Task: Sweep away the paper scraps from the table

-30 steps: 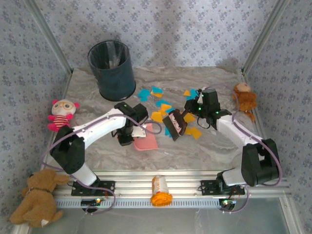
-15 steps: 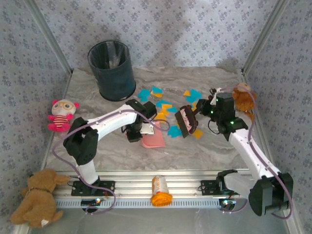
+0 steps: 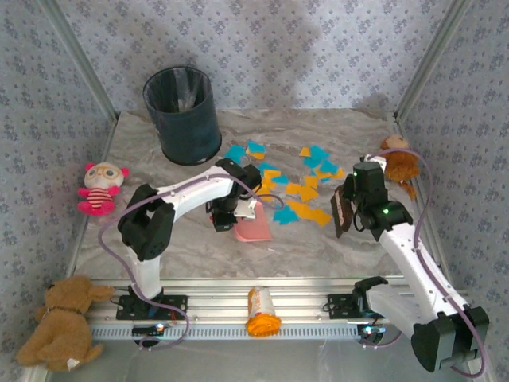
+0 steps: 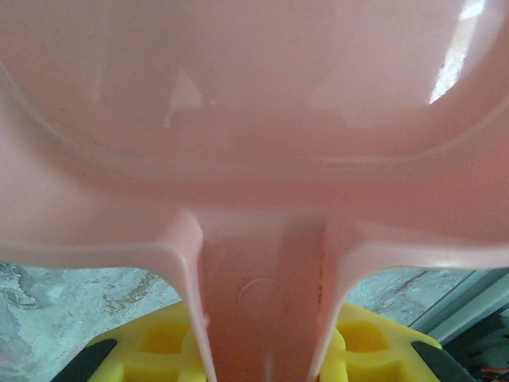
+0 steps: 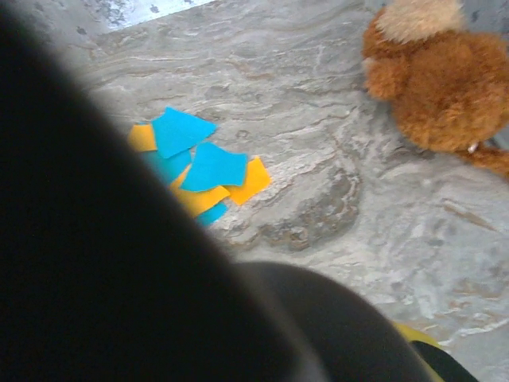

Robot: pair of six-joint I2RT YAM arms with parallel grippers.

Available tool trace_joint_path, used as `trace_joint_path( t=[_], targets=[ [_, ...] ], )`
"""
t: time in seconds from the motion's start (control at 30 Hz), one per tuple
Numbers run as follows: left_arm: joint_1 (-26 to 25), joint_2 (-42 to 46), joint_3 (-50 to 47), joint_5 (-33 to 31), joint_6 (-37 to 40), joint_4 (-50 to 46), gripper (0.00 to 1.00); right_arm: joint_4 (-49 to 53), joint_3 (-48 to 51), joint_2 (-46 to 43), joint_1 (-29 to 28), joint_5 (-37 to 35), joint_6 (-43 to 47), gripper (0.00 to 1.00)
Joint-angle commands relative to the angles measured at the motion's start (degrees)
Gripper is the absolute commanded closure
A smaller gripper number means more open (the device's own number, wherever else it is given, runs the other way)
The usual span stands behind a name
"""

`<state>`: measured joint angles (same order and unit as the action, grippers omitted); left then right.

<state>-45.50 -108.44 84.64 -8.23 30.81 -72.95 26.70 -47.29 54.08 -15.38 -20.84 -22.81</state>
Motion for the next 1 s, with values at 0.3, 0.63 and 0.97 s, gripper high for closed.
trace_joint_path(
  t=[0.3, 0.63, 0.97],
  targets=[
    [-0.5, -4.5, 5.6, 2.8, -0.3, -5.4, 1.00, -1.4, 0.0, 2.5, -8.3, -13.1, 2.1, 1.00],
    [-0.3, -6.1, 6.4, 3.1, -0.6, -5.6, 1.00, -6.9, 1.5, 5.1, -11.2, -7.4, -1.2, 1.00],
    [-0.2, -7.9, 7.4, 3.8, -1.0, -5.9, 1.00, -10.4, 1.6, 7.7, -13.8, -4.2, -3.4, 1.00]
  ],
)
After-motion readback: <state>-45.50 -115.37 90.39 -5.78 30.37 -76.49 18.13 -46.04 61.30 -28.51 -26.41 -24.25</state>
